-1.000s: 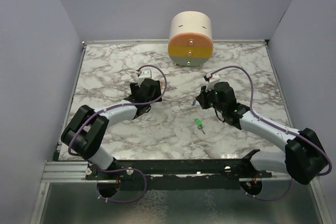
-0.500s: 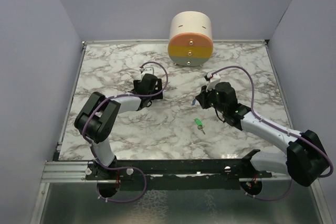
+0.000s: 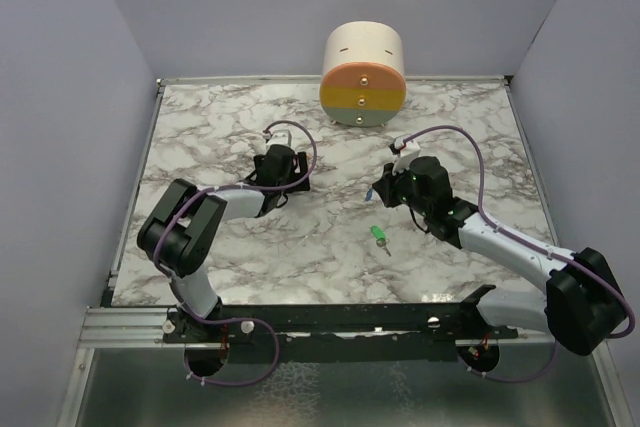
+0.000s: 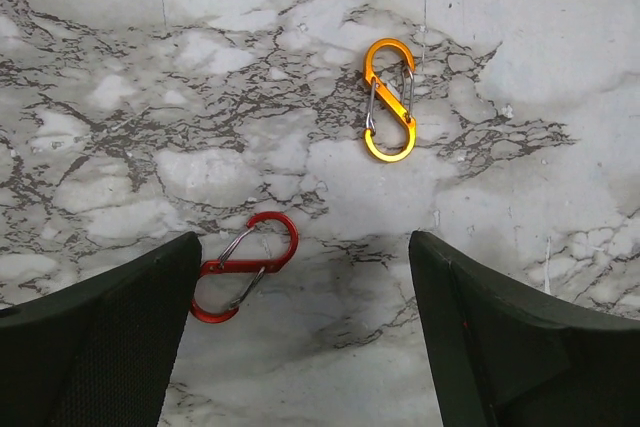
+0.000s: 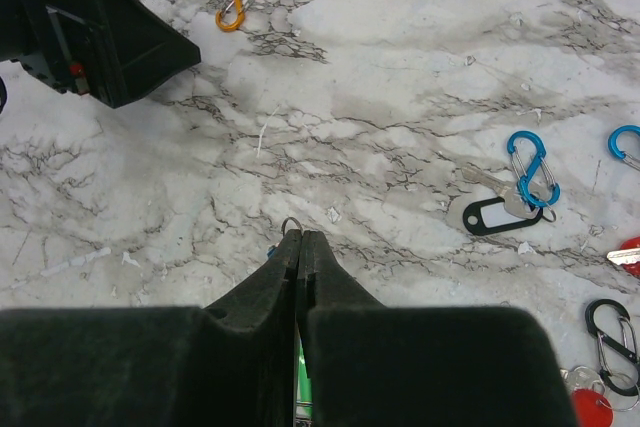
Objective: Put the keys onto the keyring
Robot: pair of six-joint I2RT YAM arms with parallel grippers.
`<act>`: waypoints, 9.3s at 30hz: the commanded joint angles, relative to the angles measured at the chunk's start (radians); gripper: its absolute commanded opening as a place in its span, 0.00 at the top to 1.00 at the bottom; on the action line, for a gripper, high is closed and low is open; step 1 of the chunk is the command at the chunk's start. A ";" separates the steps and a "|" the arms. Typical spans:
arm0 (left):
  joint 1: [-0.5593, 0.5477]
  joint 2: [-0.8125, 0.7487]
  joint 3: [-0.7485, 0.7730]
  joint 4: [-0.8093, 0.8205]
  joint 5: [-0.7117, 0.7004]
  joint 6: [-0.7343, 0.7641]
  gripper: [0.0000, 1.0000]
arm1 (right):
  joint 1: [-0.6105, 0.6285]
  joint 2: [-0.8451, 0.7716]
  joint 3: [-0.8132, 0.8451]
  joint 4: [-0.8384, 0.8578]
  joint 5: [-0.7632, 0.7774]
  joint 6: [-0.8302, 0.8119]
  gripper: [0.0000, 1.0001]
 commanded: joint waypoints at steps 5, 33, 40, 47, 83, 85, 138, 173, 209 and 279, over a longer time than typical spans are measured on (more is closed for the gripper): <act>-0.012 -0.080 -0.099 -0.018 0.069 -0.054 0.14 | 0.002 -0.012 -0.017 0.036 -0.018 -0.007 0.99; -0.017 -0.028 -0.060 -0.092 -0.098 -0.010 0.35 | 0.002 -0.020 -0.015 0.030 -0.018 -0.008 0.99; -0.017 0.005 -0.043 -0.110 -0.120 0.006 0.44 | 0.003 -0.021 -0.017 0.030 -0.013 -0.007 0.99; -0.017 0.005 -0.058 -0.111 -0.119 0.009 0.55 | 0.002 -0.016 -0.016 0.031 -0.014 -0.007 0.99; -0.173 -0.231 -0.044 -0.173 -0.077 0.019 1.00 | 0.024 0.029 0.007 0.027 -0.075 -0.046 0.99; -0.231 -0.248 -0.019 -0.191 -0.079 0.009 1.00 | 0.032 0.036 0.010 0.027 -0.071 -0.051 0.99; -0.466 -0.142 0.152 -0.154 -0.082 -0.063 1.00 | 0.105 0.043 0.007 0.055 -0.059 -0.096 0.99; -0.467 -0.142 0.178 -0.177 -0.125 -0.040 1.00 | 0.119 0.016 -0.010 0.056 -0.088 -0.107 0.99; -0.421 -0.190 0.153 -0.182 -0.197 -0.064 0.39 | 0.124 0.017 -0.009 0.051 -0.060 -0.102 0.99; -0.263 -0.605 -0.195 -0.187 -0.174 -0.066 0.19 | 0.234 0.589 0.401 -0.152 0.232 -0.071 0.98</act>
